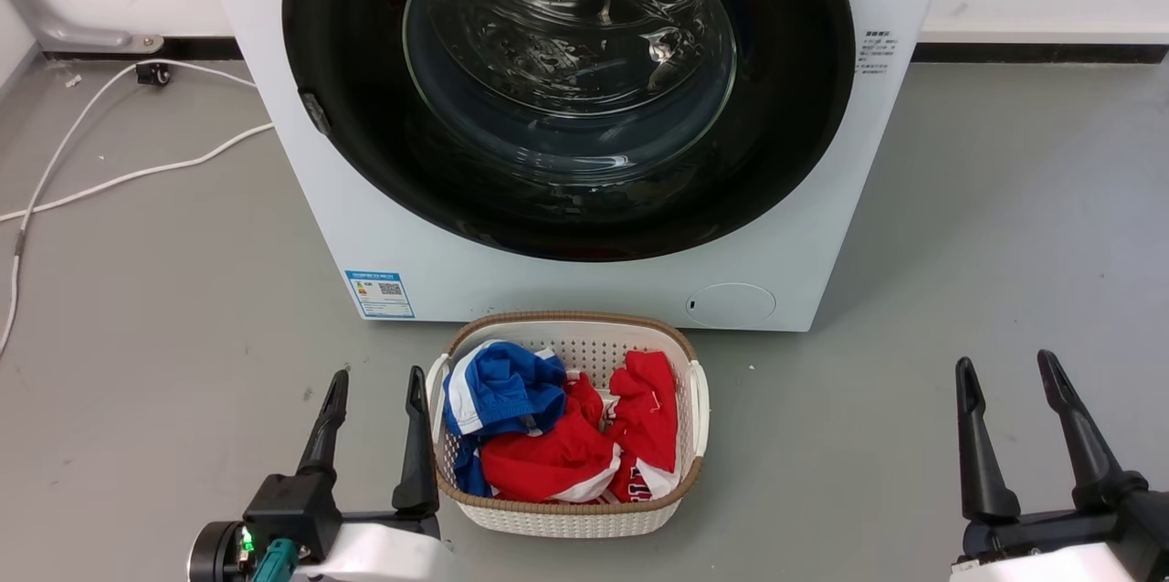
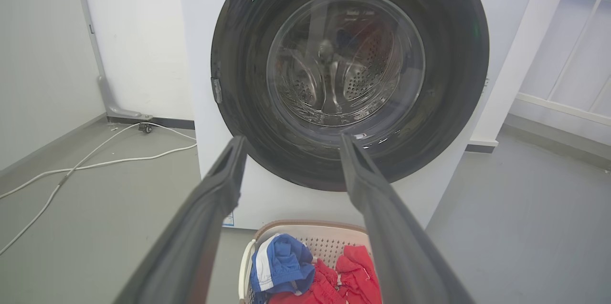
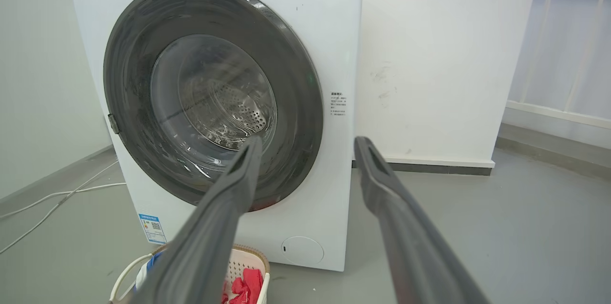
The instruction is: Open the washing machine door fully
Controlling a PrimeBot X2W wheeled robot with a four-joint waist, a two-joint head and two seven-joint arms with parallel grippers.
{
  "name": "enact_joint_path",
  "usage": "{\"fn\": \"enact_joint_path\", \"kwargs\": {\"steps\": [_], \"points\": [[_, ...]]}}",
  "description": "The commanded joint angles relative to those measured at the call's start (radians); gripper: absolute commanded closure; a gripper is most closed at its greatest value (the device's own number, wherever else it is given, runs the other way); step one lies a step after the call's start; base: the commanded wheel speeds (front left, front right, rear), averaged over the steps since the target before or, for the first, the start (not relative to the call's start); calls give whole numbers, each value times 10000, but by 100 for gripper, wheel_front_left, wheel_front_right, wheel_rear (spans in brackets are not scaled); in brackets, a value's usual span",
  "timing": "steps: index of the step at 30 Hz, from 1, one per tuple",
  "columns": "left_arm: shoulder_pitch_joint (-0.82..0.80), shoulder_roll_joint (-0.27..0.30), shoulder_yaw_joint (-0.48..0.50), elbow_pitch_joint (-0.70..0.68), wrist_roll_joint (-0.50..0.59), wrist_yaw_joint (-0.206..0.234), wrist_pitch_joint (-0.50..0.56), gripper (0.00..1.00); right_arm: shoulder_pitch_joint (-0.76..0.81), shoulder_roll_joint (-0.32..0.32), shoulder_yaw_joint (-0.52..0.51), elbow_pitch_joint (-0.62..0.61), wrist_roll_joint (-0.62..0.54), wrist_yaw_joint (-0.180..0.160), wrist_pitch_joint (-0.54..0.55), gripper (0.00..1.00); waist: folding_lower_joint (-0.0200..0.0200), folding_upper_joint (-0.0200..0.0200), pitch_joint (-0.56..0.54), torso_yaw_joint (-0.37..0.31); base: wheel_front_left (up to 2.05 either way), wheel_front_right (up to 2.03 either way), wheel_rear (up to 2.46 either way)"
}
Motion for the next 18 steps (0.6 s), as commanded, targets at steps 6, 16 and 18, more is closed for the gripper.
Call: {"fn": "enact_joint_path", "kwargs": {"steps": [6,16,18], "points": [[108,9,-7,42,73,87,-70,0,135,13,7,56,-42,-3,-62,0,0,0,19,7,0,0,0],[122,9,44,123,-21,99,-70,0,133,13,-84,189,364,-3,-60,0,0,0,18,2,0,0,0],[128,9,47,141,-26,104,-70,0,130,13,-84,208,409,-3,-60,0,0,0,16,2,0,0,0]]}}
